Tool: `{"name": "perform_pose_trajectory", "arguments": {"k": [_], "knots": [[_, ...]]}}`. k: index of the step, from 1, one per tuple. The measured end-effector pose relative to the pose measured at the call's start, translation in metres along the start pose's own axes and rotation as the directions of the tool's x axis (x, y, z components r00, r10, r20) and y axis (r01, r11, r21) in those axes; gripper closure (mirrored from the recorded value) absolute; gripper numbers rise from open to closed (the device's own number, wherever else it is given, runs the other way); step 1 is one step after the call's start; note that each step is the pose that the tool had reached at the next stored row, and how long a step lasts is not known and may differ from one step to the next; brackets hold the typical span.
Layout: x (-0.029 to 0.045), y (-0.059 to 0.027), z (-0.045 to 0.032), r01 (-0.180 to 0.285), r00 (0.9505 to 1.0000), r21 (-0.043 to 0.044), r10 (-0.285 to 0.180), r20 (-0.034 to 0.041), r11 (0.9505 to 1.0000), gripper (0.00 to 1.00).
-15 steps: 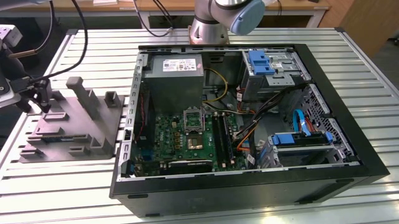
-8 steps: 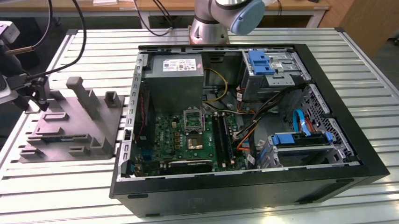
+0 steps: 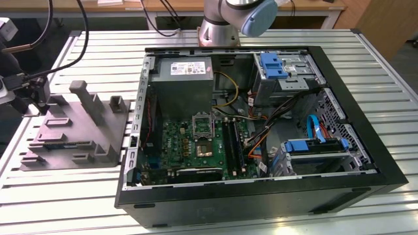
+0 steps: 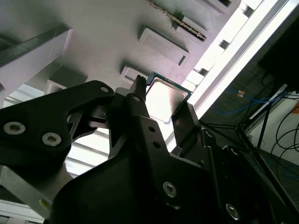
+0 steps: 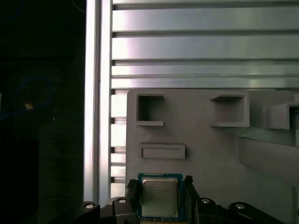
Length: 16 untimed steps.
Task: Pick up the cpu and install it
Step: 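Pick up the cpu and move it towards the insertion slot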
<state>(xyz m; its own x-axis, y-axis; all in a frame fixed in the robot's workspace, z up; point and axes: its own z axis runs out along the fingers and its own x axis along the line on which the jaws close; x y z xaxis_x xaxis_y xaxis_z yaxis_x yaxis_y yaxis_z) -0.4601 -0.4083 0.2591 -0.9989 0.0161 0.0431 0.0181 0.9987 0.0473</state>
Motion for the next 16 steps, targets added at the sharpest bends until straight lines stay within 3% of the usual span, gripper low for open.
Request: {"name": "perform_pose_trajectory", "arguments": {"k": [16], "knots": [[0.0013, 0.0014, -0.0293, 0.000, 1.0000, 0.0000, 0.000, 0.0000, 1.0000, 0.53]]}}
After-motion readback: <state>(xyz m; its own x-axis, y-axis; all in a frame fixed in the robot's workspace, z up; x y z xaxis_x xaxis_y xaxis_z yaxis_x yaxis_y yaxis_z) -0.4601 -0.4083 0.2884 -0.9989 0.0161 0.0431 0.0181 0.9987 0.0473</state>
